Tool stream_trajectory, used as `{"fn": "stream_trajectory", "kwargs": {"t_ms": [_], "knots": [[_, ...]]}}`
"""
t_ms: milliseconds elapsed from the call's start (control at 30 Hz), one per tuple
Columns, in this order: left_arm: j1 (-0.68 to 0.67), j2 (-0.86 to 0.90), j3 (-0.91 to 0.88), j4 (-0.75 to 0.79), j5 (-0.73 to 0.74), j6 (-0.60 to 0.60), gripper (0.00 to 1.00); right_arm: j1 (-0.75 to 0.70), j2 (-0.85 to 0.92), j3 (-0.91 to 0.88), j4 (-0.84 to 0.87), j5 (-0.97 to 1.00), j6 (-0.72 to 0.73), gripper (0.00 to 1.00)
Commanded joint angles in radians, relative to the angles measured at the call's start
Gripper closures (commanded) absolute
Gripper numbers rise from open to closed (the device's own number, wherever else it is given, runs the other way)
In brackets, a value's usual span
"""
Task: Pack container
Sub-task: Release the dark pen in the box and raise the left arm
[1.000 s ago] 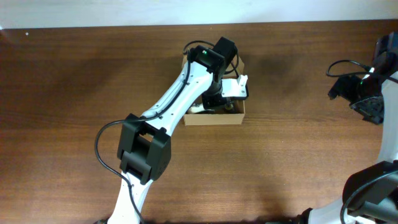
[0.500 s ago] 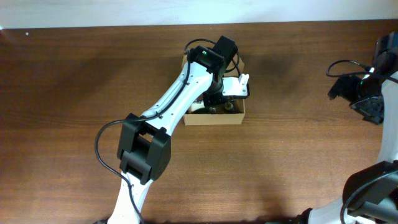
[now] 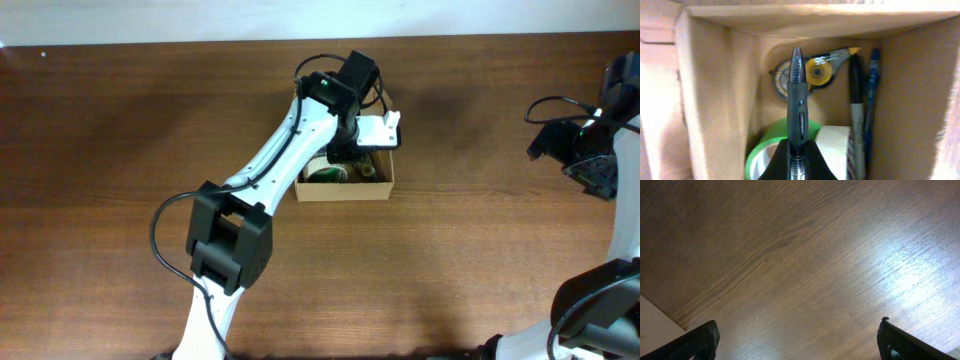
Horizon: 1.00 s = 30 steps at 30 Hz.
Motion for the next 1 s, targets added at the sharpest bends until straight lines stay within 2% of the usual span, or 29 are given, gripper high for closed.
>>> {"fn": "stream_trajectory", "kwargs": {"t_ms": [0,267,333,367,500,567,600,633,667,833,967], "knots": [[0.026,0.009,-0.015,0.005,-0.007,0.004,0.98,-0.006,0.008,-0.004,0.0,-0.002,0.002,0.01],[0.039,0.01,-0.015,-0.01,0.027,-0.023,0.98,-0.006,0.008,-0.004,0.001,-0.002,0.002,0.01],[0.035,0.009,-0.015,-0.009,0.042,-0.036,0.96,-0.006,0.008,-0.004,0.001,-0.002,0.002,0.01],[0.035,0.01,-0.015,-0.009,0.043,-0.043,0.92,-0.006,0.008,-0.004,0.0,-0.002,0.002,0.01],[0.035,0.009,-0.014,-0.008,0.041,-0.084,0.6,-0.006,0.008,-0.004,0.001,-0.002,0.002,0.01],[0.035,0.008,-0.012,-0.009,0.04,-0.114,0.55,-0.006,0.008,-0.004,0.0,-0.002,0.002,0.01],[0.035,0.006,-0.01,-0.009,0.03,-0.14,0.49,-0.006,0.008,-0.004,0.001,-0.002,0.002,0.01],[0.035,0.0,-0.008,-0.009,0.017,-0.169,0.34,-0.006,0.008,-0.004,0.0,-0.002,0.002,0.01],[0.036,-0.009,-0.006,-0.009,0.011,-0.182,0.3,-0.006,0.008,-0.004,0.0,-0.002,0.002,0.01],[0.055,-0.112,-0.006,-0.009,-0.048,-0.284,0.3,-0.006,0.008,-0.004,0.001,-0.002,0.002,0.01],[0.084,-0.269,-0.006,0.006,-0.133,-0.341,0.3,-0.006,0.008,-0.004,0.0,-0.002,0.002,0.01]]}}
